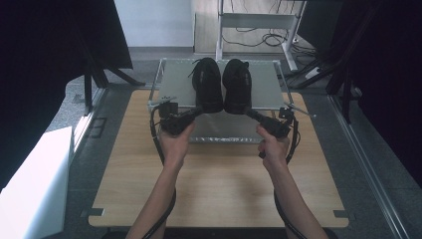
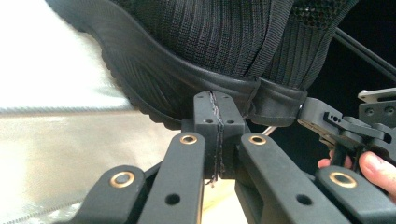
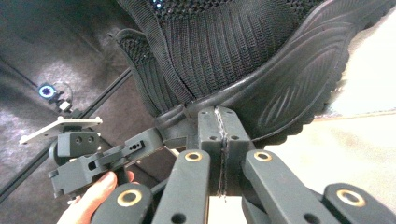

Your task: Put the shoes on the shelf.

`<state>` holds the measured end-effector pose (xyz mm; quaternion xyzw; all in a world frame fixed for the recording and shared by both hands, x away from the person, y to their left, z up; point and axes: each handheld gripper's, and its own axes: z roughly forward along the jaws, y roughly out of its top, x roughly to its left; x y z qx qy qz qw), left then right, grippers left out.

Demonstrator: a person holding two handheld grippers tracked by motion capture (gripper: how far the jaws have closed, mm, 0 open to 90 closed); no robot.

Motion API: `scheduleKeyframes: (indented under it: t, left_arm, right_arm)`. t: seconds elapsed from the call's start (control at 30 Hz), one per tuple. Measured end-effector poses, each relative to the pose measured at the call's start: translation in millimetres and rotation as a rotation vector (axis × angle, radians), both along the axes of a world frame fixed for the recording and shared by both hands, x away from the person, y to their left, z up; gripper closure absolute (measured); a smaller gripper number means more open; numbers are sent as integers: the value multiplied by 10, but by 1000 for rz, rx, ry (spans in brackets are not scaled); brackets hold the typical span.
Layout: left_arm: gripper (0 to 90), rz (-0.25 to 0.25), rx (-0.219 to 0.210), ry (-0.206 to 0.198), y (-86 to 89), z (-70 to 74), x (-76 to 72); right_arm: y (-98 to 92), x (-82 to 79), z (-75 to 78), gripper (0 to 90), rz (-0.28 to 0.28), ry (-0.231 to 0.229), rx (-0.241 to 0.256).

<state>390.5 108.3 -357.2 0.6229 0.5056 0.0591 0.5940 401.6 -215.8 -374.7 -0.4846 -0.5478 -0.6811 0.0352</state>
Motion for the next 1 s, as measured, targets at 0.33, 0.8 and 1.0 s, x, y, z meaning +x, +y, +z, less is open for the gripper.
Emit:
scheduleKeyframes:
  t: [0.33, 0.8, 1.0]
  left_arm:
    - [895, 19, -15, 38, -26, -24, 224]
    - [838, 36, 10, 52, -21, -83, 314]
    - [716, 40, 16, 22, 66, -97, 208]
  right_arm:
    - [36, 191, -27, 899, -38, 24, 2]
    - [20, 287, -117, 855, -46, 42, 15]
    - [-79, 209, -173, 736, -24, 21, 13]
